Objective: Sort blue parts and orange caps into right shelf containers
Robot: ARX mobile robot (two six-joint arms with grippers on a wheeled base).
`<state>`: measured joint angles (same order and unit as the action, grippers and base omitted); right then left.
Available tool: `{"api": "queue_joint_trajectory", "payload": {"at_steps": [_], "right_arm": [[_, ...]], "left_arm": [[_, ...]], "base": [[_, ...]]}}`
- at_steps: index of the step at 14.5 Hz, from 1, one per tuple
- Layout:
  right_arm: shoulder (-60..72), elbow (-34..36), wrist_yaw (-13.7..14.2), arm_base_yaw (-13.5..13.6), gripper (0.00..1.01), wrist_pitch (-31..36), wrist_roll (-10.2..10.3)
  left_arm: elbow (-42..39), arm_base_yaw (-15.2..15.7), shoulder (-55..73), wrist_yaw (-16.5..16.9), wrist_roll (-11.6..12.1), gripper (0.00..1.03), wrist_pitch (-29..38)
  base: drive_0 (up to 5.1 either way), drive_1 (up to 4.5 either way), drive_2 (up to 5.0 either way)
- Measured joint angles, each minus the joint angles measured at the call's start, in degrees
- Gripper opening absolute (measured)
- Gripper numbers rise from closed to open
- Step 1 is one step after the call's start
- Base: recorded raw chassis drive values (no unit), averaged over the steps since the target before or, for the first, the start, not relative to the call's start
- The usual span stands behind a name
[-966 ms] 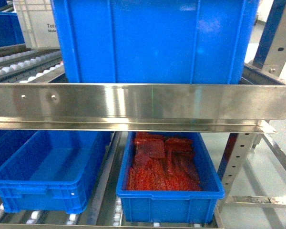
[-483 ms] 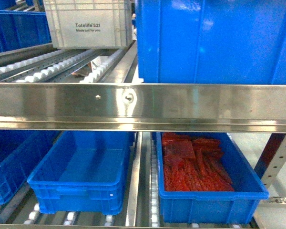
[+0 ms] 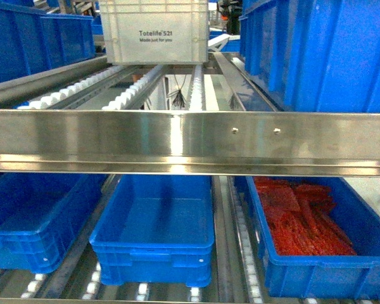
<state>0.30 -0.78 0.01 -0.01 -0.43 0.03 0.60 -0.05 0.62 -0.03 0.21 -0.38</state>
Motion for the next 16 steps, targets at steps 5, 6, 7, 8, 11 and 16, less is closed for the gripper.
{"api": "queue_joint_trajectory", "payload": {"at_steps": [5, 6, 7, 8, 11, 16], "right_arm": [[0.0, 0.0, 0.0, 0.0, 0.41, 0.0, 0.0], [0.0, 0.0, 0.0, 0.0, 0.41, 0.0, 0.0], [0.0, 0.0, 0.0, 0.0, 0.41, 0.1, 0.0], [0.0, 0.0, 0.0, 0.0, 0.41, 0.0, 0.0], [0.0, 0.0, 0.0, 0.0, 0.41, 0.3, 0.0], [0.0, 0.0, 0.0, 0.0, 0.41, 0.0, 0.0]], "left_arm": [[0.0, 0.0, 0.0, 0.0, 0.0, 0.43, 0.0], [0.0, 0.0, 0.0, 0.0, 0.0, 0.43, 0.0], [0.0, 0.0, 0.0, -0.1, 0.0, 0.43, 0.0], [0.0, 0.0, 0.0, 0.0, 0.0, 0.43, 0.1], [0.0, 0.0, 0.0, 0.0, 0.0, 0.43, 0.2], [0.0, 0.0, 0.0, 0.0, 0.0, 0.43, 0.0]], "base": [[-5.0, 2.41, 2.4], [-5.1, 2.39, 2.4], [-5.1, 2.39, 2.4], [-5.1, 2.39, 2.4], [-5.1, 2.39, 2.4], [-5.0, 2.49, 2.5]]}}
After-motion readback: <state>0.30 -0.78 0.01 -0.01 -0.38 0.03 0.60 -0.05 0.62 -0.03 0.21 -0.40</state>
